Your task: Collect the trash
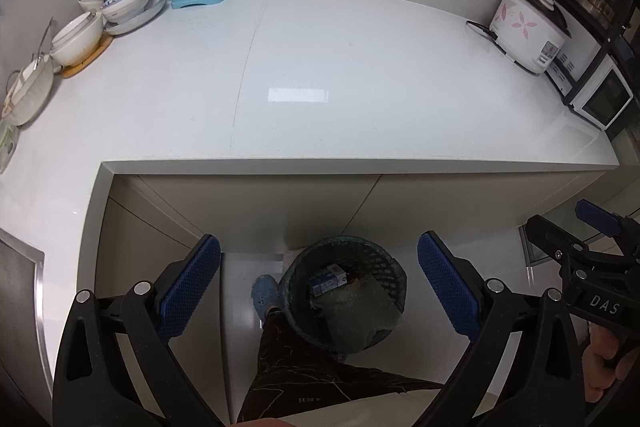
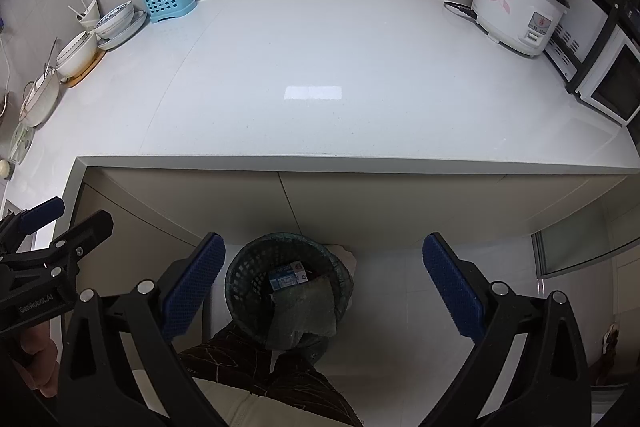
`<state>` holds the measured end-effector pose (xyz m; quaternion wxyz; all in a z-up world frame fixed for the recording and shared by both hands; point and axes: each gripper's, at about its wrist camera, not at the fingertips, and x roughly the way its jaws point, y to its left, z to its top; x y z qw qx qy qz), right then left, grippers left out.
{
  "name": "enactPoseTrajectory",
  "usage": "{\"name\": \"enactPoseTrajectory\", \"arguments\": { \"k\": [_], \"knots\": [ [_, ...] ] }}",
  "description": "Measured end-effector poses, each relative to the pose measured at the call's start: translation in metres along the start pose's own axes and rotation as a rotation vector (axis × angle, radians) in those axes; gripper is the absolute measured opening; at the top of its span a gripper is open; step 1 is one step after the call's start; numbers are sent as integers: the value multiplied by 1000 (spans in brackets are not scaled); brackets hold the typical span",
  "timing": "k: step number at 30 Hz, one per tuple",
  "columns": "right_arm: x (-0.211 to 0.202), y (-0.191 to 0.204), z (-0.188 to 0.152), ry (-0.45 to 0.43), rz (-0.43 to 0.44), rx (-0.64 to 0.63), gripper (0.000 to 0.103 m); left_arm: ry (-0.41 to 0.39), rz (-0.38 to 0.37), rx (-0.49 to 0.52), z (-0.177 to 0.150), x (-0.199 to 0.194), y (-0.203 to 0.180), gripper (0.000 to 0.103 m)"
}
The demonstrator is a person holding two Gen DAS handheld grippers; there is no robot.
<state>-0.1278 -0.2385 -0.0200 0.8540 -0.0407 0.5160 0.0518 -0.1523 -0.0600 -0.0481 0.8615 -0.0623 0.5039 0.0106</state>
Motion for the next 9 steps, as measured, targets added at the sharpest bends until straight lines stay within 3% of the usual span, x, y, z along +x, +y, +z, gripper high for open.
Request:
{"name": "enactPoseTrajectory", "arguments": {
  "k": [9],
  "knots": [
    [1,-3,2,-4,0,3,95,11,-26,-8,1,1,-1,97]
  ]
}}
